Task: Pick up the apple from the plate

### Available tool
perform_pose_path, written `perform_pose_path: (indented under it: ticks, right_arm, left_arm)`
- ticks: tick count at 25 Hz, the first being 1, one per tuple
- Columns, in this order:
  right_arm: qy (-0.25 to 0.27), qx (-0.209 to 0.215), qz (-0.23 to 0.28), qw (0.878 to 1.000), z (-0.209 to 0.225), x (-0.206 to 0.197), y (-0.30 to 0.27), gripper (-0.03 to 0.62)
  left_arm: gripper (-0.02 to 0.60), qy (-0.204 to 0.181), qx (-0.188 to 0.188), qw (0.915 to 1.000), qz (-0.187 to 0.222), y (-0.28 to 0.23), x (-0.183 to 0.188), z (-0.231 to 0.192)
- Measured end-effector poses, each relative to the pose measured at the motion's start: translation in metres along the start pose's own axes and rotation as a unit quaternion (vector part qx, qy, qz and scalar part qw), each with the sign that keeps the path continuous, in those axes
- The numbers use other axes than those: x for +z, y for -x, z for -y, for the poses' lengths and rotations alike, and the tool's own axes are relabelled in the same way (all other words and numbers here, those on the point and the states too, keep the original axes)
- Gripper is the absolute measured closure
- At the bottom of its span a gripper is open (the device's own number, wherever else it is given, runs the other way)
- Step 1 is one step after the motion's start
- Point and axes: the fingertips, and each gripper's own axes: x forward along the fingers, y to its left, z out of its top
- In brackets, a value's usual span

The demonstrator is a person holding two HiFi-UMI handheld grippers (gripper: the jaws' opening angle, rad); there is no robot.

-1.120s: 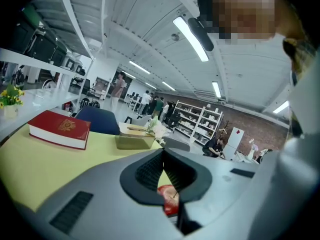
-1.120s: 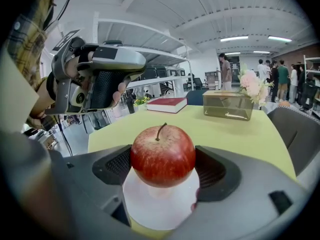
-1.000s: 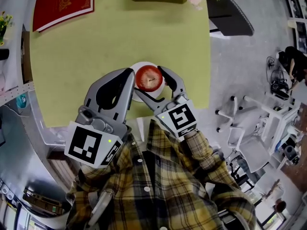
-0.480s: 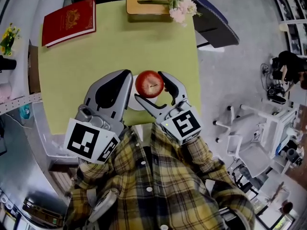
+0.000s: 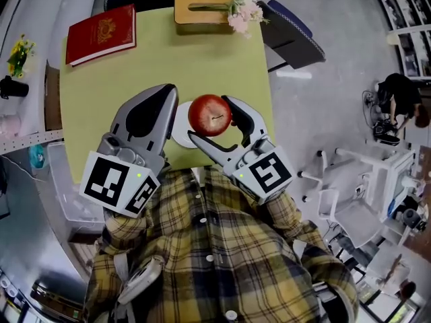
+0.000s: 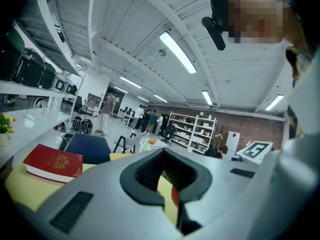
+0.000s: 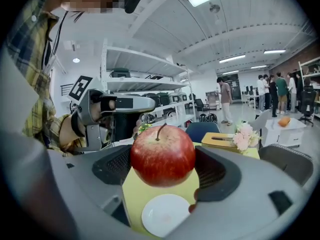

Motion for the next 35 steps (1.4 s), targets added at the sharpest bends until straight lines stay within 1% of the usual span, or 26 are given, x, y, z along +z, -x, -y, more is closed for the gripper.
perform_pose_path:
  ticks: [6,9,11,13,15,20,25,32,35]
  right_arm:
    - [-0.002,0.008,0.013,1.0,-0.006,0.012,0.012,0.217]
    - [0.003,0.0,0.012,1.0,-0.003,0.014,0.015,0.217]
    - [0.005,0.007,0.011,1.0,-0.004,0.016,0.017,0.217]
    - [-0.002,0.016,0.005,1.0,-0.009,0.017,0.021,0.217]
    - [-0.004,0.015,0.002,1.0,-0.011,0.019,0.024,0.217]
    - [0.006,0.01,0.017,1.0,-0.015,0.021,0.031,0.217]
    - [0.011,0.016,0.024,1.0,-0.023,0.022,0.032,0.217]
    - [0.011,0.018,0.014,1.0,-0.027,0.019,0.033,0.217]
    - [0.014,0.015,0.012,1.0,-0.026,0.017,0.034,0.217]
  left_arm:
    - [0.574,-0.008,0.005,0.9999,0.009,0.007,0.01,0.006]
    - [0.574,-0.009,0.006,0.9999,0.008,0.009,0.011,0.006]
    - [0.574,-0.013,0.008,0.9999,0.007,0.012,0.013,0.006]
    - [0.574,-0.022,0.011,0.9997,0.007,0.016,0.017,0.006]
    - [0.574,-0.035,0.012,0.9993,0.006,0.018,0.02,0.007]
    - [0.574,-0.055,0.005,0.9985,-0.001,0.027,0.02,0.011]
    - [0.574,-0.054,0.007,0.9985,-0.004,0.04,0.016,0.007]
    - [0.574,-0.044,0.037,0.9984,-0.003,0.061,0.012,-0.009]
    - [0.574,-0.044,0.041,0.9982,-0.007,0.068,0.01,-0.012]
